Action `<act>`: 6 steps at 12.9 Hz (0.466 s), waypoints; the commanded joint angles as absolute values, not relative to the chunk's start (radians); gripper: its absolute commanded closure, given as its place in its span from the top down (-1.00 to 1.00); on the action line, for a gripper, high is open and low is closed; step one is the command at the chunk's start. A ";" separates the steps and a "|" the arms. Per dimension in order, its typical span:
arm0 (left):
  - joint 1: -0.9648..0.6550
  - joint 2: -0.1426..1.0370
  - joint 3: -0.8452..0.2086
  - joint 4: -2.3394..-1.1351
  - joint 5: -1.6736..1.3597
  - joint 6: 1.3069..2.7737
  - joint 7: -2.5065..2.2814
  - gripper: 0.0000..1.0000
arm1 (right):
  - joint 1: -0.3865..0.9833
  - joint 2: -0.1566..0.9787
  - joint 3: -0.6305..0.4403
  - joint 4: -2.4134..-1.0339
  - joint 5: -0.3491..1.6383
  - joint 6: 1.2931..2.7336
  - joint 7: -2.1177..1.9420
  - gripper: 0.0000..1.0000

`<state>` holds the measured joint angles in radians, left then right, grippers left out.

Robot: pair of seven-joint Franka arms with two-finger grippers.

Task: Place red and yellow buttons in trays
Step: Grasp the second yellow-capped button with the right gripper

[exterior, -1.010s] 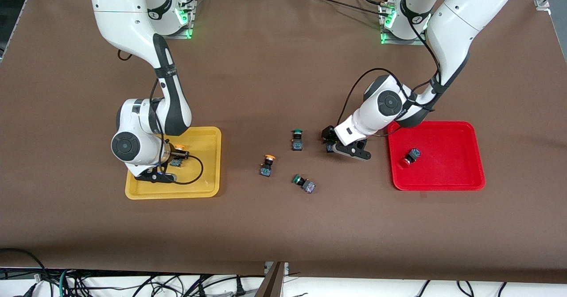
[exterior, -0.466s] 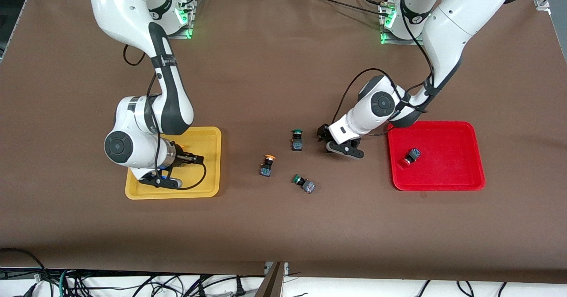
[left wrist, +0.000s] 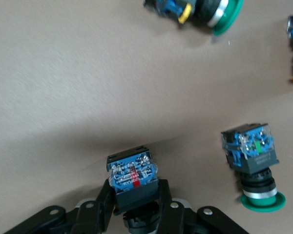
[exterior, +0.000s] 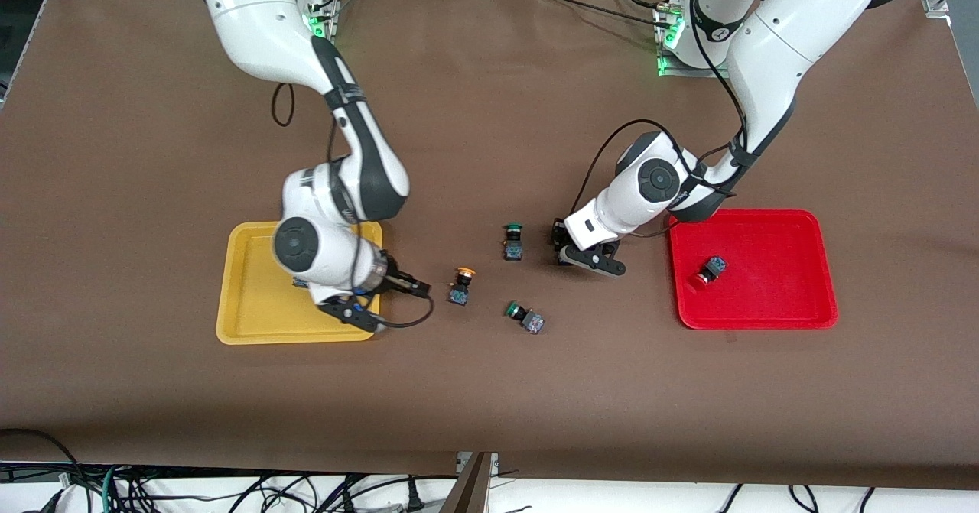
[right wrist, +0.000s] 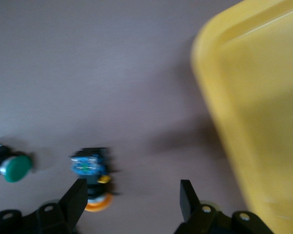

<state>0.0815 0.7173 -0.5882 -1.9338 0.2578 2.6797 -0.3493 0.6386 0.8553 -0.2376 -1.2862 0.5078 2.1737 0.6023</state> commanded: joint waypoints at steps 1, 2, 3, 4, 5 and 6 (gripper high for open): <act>0.115 0.635 -0.594 -1.933 0.284 2.657 -0.333 -1.00 | 0.663 0.931 -0.213 -1.226 0.528 2.296 0.638 0.70; 0.120 0.594 -0.594 -1.931 0.284 2.602 -0.333 -1.00 | 0.676 0.945 -0.213 -1.224 0.528 2.339 0.653 0.70; 0.124 0.553 -0.591 -1.913 0.284 2.514 -0.331 -1.00 | 0.693 0.965 -0.210 -1.226 0.528 2.389 0.658 0.70; 0.133 0.520 -0.591 -1.889 0.284 2.376 -0.331 -1.00 | 0.710 0.983 -0.207 -1.226 0.528 2.431 0.667 0.70; 0.133 0.497 -0.589 -1.852 0.284 2.180 -0.331 -1.00 | 0.730 1.002 -0.207 -1.226 0.526 2.462 0.692 0.70; 0.127 0.505 -0.584 -1.803 0.287 1.961 -0.331 -1.00 | 0.745 1.012 -0.207 -1.232 0.519 2.477 0.705 0.70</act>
<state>0.1288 0.5511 -0.5887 -1.8638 0.2593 2.3080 -0.3308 0.7172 0.9706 -0.2030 -1.2625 0.5080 2.4394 0.6717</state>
